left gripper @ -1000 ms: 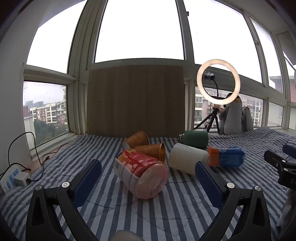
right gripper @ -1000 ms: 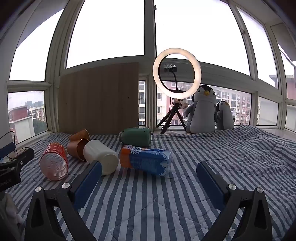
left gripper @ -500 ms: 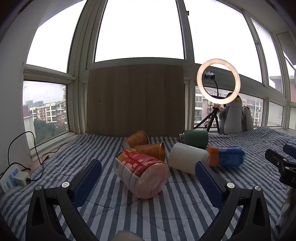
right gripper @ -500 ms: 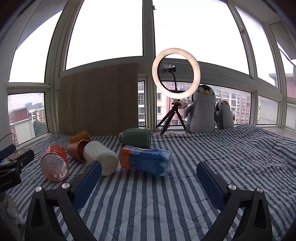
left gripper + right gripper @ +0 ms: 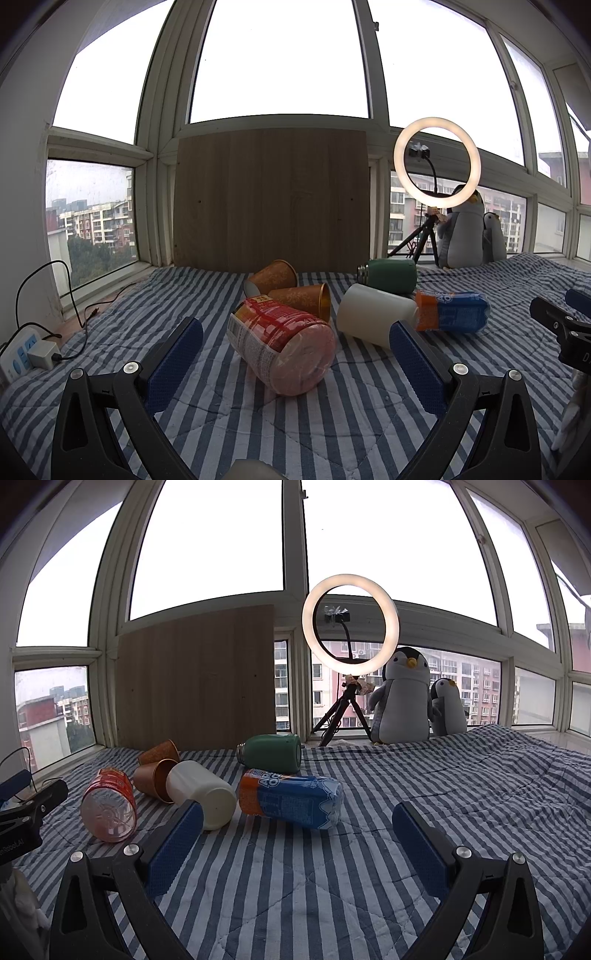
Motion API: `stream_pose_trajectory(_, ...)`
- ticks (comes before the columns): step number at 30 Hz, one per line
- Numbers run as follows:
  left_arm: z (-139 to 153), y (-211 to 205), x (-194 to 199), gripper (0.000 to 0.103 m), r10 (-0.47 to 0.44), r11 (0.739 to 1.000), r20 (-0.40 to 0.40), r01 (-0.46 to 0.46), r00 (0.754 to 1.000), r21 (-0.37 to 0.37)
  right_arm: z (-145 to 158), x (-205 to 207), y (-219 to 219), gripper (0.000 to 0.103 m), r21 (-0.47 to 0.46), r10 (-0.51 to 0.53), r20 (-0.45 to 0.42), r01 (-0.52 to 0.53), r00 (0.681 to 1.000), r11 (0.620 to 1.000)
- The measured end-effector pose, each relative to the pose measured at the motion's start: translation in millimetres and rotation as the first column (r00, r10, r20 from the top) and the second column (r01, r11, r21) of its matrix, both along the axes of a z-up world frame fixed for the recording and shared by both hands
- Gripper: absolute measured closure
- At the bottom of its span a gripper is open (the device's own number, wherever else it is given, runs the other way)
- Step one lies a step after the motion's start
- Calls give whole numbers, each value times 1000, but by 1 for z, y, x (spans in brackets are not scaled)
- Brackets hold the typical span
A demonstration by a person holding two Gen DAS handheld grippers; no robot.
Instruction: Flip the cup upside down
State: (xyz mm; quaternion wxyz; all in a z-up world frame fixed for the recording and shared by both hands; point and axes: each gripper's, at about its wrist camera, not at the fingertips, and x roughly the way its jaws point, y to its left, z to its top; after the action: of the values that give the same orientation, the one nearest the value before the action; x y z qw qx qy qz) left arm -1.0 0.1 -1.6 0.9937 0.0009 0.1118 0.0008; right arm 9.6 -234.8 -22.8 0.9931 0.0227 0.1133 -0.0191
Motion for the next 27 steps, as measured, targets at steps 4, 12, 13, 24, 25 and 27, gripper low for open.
stream_pose_trajectory(4, 0, 0, 0, 1, 0, 1000, 0, 0, 1000, -1, 0, 0, 0, 2, 1, 0, 1, 0, 1000, 1000)
stream_pose_trajectory(12, 0, 0, 0, 1, 0, 1000, -1, 0, 1000, -1, -1, 2, 1, 2, 2, -1, -1, 1, 1000, 1000)
stream_pose_trajectory(13, 0, 0, 0, 1, 0, 1000, 0, 0, 1000, -1, -1, 2, 1, 2, 2, -1, -1, 1, 1000, 1000)
stream_pose_trajectory(24, 0, 0, 0, 1, 1, 1000, -1, -1, 1000, -1, -2, 1, 0, 2, 4, 0, 0, 0, 1000, 1000)
stream_pose_trajectory(25, 0, 0, 0, 1, 1, 1000, -1, -1, 1000, -1, -2, 1, 1, 2, 4, 0, 0, 0, 1000, 1000)
stream_pose_trajectory(27, 0, 0, 0, 0, 1, 1000, -1, -1, 1000, -1, -2, 1, 1, 2, 4, -1, 0, 1, 1000, 1000)
